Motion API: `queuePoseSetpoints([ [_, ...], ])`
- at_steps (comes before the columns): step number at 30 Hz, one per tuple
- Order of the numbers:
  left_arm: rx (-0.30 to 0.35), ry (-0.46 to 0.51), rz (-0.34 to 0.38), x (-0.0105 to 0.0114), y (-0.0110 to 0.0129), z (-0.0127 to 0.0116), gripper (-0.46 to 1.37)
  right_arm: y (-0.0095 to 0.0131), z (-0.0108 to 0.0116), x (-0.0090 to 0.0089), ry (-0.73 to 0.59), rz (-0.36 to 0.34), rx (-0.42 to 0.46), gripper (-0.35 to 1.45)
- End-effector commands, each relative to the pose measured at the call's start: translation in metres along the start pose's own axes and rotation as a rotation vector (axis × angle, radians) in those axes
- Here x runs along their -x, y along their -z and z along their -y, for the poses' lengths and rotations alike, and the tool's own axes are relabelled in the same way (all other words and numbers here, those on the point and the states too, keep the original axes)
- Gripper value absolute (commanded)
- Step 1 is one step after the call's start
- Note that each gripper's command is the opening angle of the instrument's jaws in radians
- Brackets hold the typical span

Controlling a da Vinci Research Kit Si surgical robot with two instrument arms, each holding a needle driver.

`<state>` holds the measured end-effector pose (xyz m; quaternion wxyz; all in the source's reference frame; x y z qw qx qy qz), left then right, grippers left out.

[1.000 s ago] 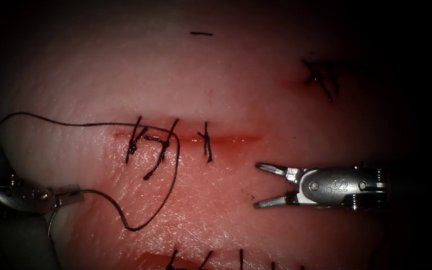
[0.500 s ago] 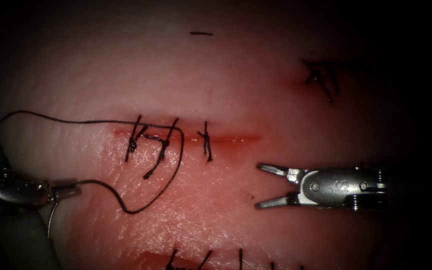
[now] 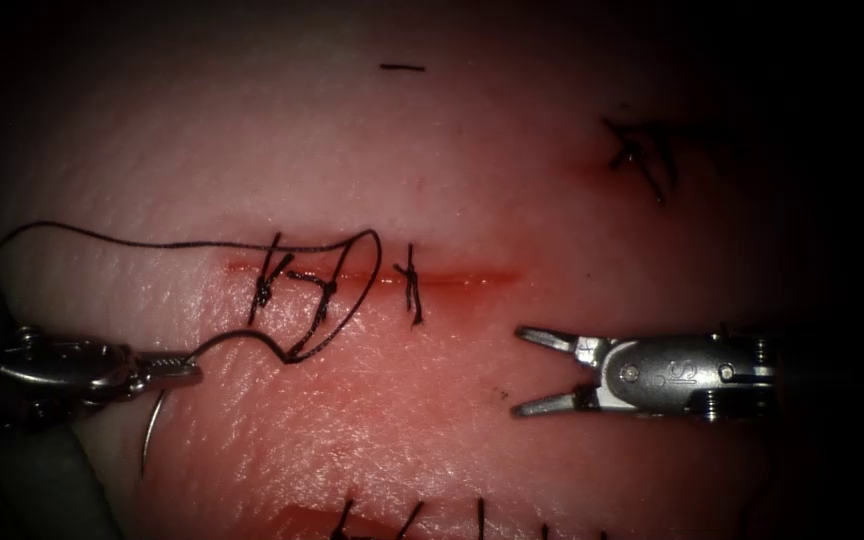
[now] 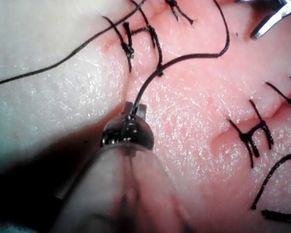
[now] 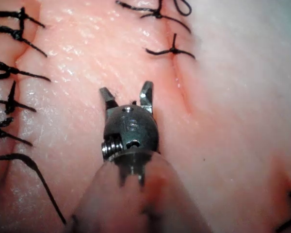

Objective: Wound Closure
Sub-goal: Pick up the needle with the left gripper

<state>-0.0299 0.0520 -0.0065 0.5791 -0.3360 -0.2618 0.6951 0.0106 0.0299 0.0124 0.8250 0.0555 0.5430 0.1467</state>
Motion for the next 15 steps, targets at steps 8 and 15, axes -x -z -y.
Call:
queuePoseSetpoints([
  [8,0.212,0.151,0.009,-0.0013,-0.0014,-0.0014,-0.35,0.0001,-0.0001,-0.0001,-0.033,-0.011,0.000,1.19],
  [15,0.386,0.242,-0.028,-0.0029,-0.0023,-0.0023,-0.35,0.0001,-0.0002,-0.0004,-0.072,-0.024,0.005,1.13],
])
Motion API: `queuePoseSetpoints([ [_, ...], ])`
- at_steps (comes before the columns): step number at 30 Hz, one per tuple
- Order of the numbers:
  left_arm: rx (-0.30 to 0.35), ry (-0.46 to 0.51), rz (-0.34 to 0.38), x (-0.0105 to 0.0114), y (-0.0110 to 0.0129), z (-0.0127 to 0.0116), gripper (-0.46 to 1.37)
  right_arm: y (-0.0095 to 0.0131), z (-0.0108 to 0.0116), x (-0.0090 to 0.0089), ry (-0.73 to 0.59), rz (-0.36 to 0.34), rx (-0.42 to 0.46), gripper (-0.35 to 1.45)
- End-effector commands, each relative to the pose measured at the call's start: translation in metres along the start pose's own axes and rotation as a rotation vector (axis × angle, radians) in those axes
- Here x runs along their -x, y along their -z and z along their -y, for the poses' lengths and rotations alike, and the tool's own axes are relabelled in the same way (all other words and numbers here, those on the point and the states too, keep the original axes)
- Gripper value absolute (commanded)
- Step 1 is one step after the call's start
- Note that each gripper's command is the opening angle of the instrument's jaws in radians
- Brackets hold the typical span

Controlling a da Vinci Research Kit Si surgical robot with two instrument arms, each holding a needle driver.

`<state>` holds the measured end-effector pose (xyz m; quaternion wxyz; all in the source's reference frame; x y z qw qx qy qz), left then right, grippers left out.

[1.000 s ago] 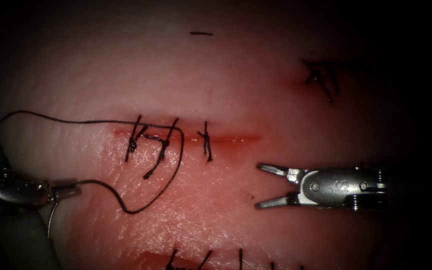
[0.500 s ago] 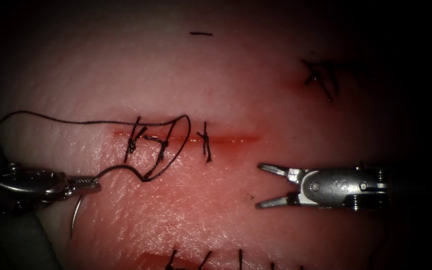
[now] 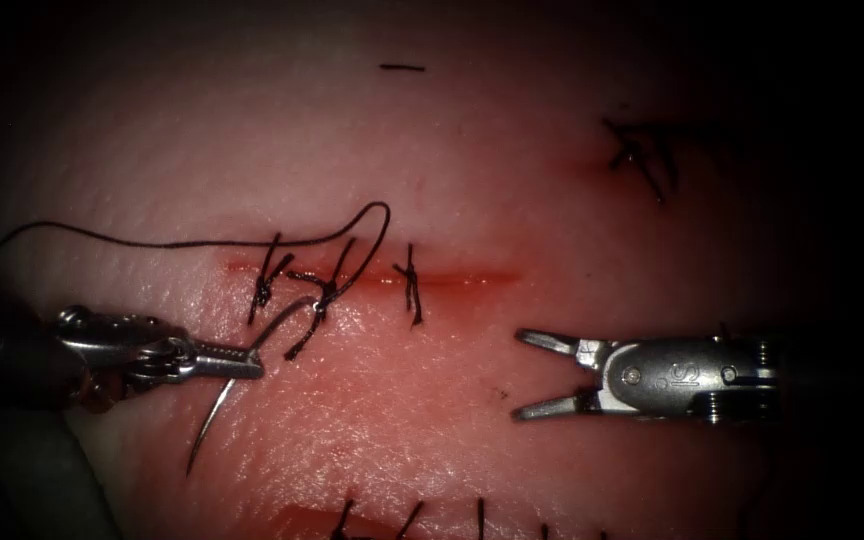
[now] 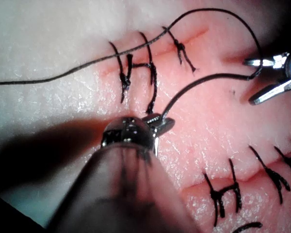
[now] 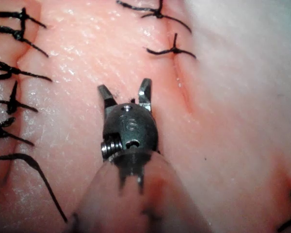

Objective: Wound Closure
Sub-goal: Pick up the needle with the left gripper, then hand over the needle from the left to the right gripper

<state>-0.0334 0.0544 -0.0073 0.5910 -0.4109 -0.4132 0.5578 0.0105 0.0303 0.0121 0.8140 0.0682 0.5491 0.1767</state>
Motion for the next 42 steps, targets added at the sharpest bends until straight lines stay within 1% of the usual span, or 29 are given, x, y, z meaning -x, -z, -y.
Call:
queuePoseSetpoints([
  [1,0.046,0.012,-0.001,-0.0002,-0.0003,-0.0001,-0.35,0.0000,0.0000,-0.0001,-0.020,-0.011,-0.002,1.11],
  [2,0.055,0.017,-0.002,-0.0003,-0.0004,-0.0002,-0.35,0.0001,0.0000,-0.0001,-0.026,-0.014,-0.002,1.10],
  [4,0.100,0.020,-0.012,-0.0007,-0.0010,-0.0005,-0.35,0.0001,-0.0001,-0.0004,-0.071,-0.036,0.003,1.04],
  [5,0.104,0.020,-0.013,-0.0008,-0.0011,-0.0005,-0.35,0.0002,-0.0001,-0.0005,-0.072,-0.039,0.003,1.03],
  [7,0.127,0.022,-0.023,-0.0012,-0.0015,-0.0007,-0.35,0.0003,-0.0003,-0.0009,-0.113,-0.068,0.008,0.98],
  [8,0.137,0.025,-0.035,-0.0017,-0.0018,-0.0008,-0.35,0.0004,-0.0006,-0.0013,-0.125,-0.081,0.011,1.00],
  [9,0.140,0.032,-0.037,-0.0019,-0.0019,-0.0009,-0.35,0.0004,-0.0007,-0.0015,-0.133,-0.086,0.013,0.99],
  [11,0.144,0.022,-0.064,-0.0028,-0.0023,-0.0010,-0.35,0.0007,-0.0013,-0.0022,-0.178,-0.105,0.017,0.93],
  [15,0.125,-0.005,-0.100,-0.0042,-0.0030,-0.0012,-0.35,0.0012,-0.0029,-0.0036,-0.247,-0.147,0.029,0.92],
  [17,0.126,-0.017,-0.120,-0.0050,-0.0033,-0.0012,-0.35,0.0014,-0.0038,-0.0042,-0.276,-0.162,0.036,0.90],
  [20,0.126,-0.016,-0.139,-0.0057,-0.0038,-0.0013,-0.35,0.0014,-0.0049,-0.0047,-0.322,-0.159,0.047,0.89],
  [21,0.127,-0.013,-0.144,-0.0060,-0.0041,-0.0015,-0.35,0.0013,-0.0055,-0.0049,-0.364,-0.156,0.070,0.90],
  [23,0.130,-0.010,-0.154,-0.0063,-0.0045,-0.0017,-0.35,0.0013,-0.0061,-0.0052,-0.391,-0.151,0.104,0.94],
  [26,0.140,-0.005,-0.170,-0.0069,-0.0049,-0.0019,-0.35,0.0012,-0.0068,-0.0055,-0.437,-0.149,0.132,0.96],
  [28,0.152,-0.004,-0.191,-0.0076,-0.0053,-0.0021,-0.35,0.0012,-0.0074,-0.0058,-0.506,-0.149,0.157,0.97],
  [30,0.157,-0.024,-0.205,-0.0081,-0.0054,-0.0023,-0.35,0.0011,-0.0080,-0.0060,-0.549,-0.150,0.176,0.97],
  [32,0.169,-0.030,-0.225,-0.0087,-0.0056,-0.0024,-0.35,0.0011,-0.0085,-0.0062,-0.561,-0.152,0.174,0.98],
  [34,0.189,-0.023,-0.255,-0.0095,-0.0058,-0.0026,-0.35,0.0010,-0.0091,-0.0063,-0.607,-0.155,0.175,0.97],
  [38,0.207,-0.018,-0.287,-0.0101,-0.0060,-0.0026,-0.35,0.0006,-0.0096,-0.0065,-0.675,-0.166,0.176,0.96],
  [41,0.207,-0.016,-0.293,-0.0104,-0.0061,-0.0024,-0.35,0.0003,-0.0097,-0.0067,-0.730,-0.171,0.171,0.94],
  [42,0.207,-0.016,-0.293,-0.0104,-0.0061,-0.0024,-0.35,0.0002,-0.0097,-0.0067,-0.730,-0.171,0.171,0.93],
])
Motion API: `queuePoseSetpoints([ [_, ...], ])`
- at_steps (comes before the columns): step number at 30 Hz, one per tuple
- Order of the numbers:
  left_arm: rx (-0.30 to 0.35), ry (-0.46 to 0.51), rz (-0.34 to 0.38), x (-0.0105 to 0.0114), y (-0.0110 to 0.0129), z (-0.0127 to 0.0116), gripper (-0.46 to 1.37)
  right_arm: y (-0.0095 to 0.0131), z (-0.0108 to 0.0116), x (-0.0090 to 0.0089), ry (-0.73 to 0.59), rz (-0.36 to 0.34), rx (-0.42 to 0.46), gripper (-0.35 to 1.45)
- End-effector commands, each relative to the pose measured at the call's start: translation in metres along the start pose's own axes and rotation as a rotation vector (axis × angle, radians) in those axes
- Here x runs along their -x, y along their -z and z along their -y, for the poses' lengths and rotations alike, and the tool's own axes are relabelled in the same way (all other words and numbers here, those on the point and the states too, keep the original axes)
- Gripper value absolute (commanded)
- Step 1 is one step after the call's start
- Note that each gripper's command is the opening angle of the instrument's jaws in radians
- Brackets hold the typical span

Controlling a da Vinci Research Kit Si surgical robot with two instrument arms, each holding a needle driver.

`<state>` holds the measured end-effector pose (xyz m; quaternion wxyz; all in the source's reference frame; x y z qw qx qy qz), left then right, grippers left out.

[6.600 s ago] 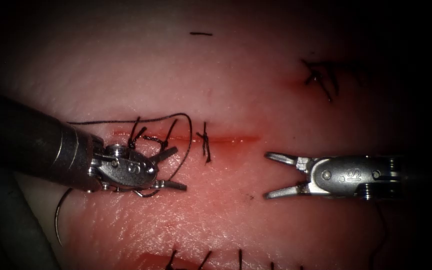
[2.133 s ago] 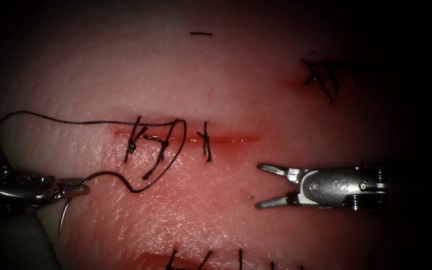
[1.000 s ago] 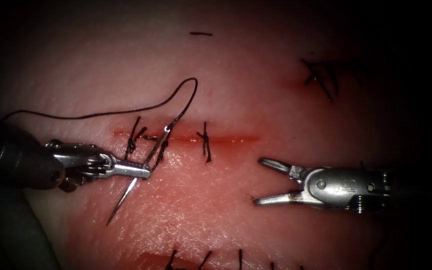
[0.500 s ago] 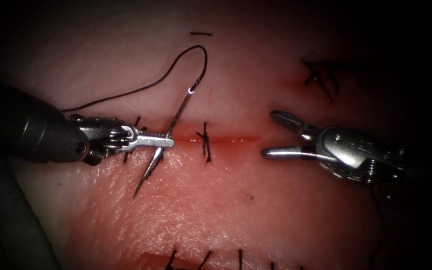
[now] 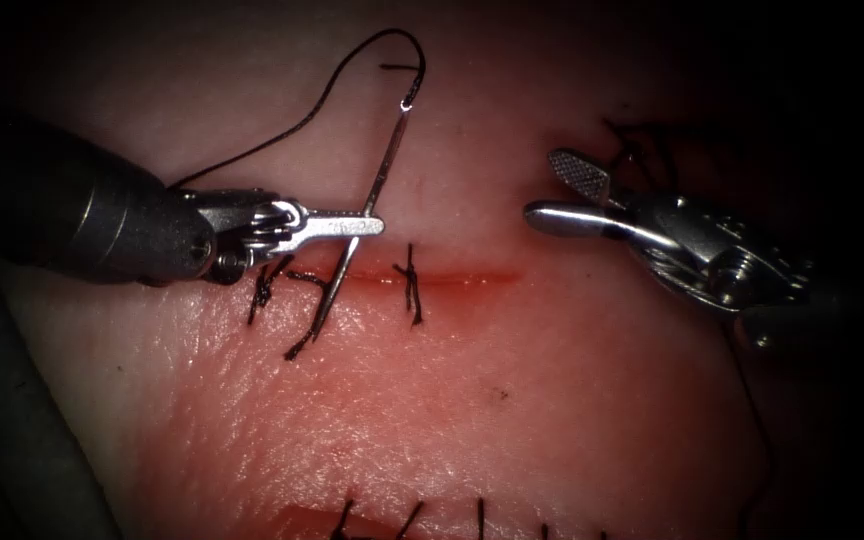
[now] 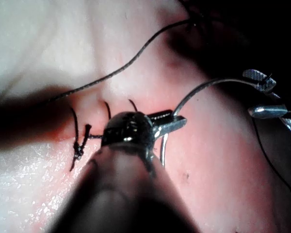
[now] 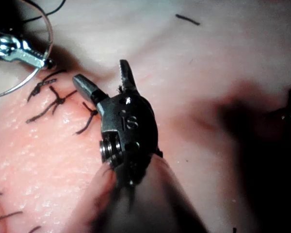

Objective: Wound Closure
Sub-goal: Hand over the needle from the left to the right gripper

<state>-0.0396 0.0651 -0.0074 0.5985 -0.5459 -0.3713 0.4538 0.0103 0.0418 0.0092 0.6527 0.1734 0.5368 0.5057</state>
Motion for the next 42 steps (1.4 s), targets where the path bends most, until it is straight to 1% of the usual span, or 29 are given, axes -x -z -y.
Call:
queuePoseSetpoints([
  [1,0.014,0.000,0.000,0.0000,-0.0001,0.0002,-0.35,-0.0003,0.0002,0.0000,-0.009,0.003,-0.013,0.92],
  [4,0.012,-0.002,-0.008,0.0001,0.0000,0.0005,-0.35,-0.0011,0.0005,0.0000,-0.028,0.010,-0.031,0.93],
  [7,0.009,-0.004,-0.010,0.0003,0.0000,0.0006,-0.35,-0.0019,0.0009,0.0001,-0.028,0.016,-0.046,0.99],
  [15,0.010,-0.014,-0.017,0.0008,0.0001,0.0005,-0.35,-0.0035,0.0016,0.0003,-0.028,0.013,-0.046,1.10],
  [21,0.008,-0.020,-0.020,0.0017,0.0001,0.0004,-0.35,-0.0044,0.0019,0.0004,-0.029,0.010,-0.039,1.10],
  [28,0.004,-0.017,-0.029,0.0028,-0.0007,0.0004,-0.35,-0.0057,0.0024,0.0006,-0.029,0.007,-0.043,1.10],
  [37,0.004,-0.018,-0.035,0.0030,-0.0010,0.0005,-0.35,-0.0070,0.0033,0.0008,-0.028,0.003,-0.062,1.16],
  [42,0.004,-0.019,-0.035,0.0031,-0.0010,0.0005,-0.35,-0.0076,0.0037,0.0010,-0.025,0.005,-0.086,1.13],
])
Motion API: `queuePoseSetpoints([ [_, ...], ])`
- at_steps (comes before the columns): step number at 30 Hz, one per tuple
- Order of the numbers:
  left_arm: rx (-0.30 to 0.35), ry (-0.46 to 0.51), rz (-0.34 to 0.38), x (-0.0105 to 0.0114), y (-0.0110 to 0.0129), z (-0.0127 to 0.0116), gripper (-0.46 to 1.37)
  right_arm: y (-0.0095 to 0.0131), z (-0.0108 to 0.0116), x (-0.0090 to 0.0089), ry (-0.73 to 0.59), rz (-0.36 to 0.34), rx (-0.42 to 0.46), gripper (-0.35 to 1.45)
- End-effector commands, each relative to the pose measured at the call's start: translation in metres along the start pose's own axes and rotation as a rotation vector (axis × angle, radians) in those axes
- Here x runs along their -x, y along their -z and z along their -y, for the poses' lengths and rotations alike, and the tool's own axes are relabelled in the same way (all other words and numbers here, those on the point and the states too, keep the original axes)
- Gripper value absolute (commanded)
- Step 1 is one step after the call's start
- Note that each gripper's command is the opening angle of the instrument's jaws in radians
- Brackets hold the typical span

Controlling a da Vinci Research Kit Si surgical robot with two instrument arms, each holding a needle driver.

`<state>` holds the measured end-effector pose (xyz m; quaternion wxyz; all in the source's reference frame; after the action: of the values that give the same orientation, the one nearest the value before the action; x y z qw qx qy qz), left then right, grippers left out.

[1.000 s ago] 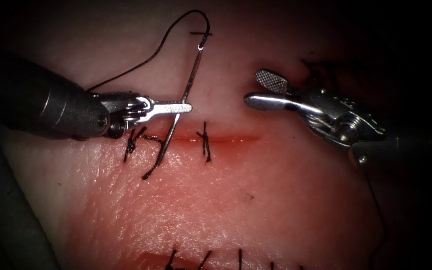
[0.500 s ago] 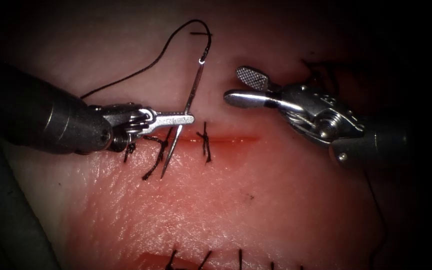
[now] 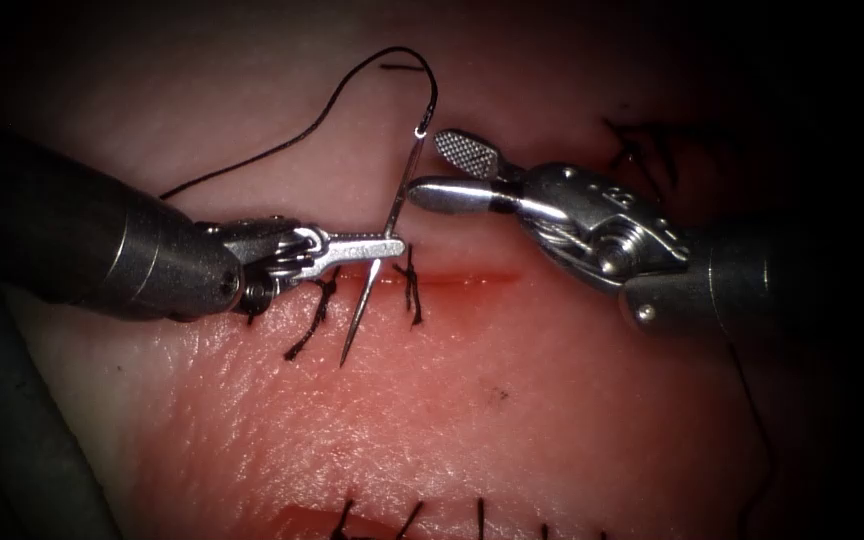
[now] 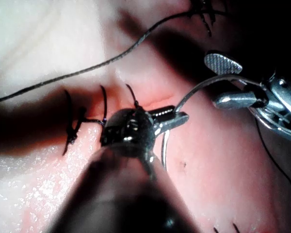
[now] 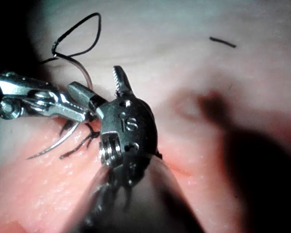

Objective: Wound Closure
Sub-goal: Hand over the needle from the left to the right gripper

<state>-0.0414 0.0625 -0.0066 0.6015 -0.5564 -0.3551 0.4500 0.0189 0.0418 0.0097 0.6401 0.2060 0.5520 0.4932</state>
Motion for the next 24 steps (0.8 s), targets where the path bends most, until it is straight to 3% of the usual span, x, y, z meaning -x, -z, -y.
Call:
queuePoseSetpoints([
  [1,0.007,-0.001,0.000,0.0000,0.0000,0.0000,-0.35,-0.0001,0.0000,0.0000,0.001,0.001,-0.010,1.13],
  [24,0.005,0.005,-0.004,0.0002,-0.0006,-0.0001,-0.35,-0.0024,0.0003,0.0006,0.004,-0.018,-0.003,1.01],
])
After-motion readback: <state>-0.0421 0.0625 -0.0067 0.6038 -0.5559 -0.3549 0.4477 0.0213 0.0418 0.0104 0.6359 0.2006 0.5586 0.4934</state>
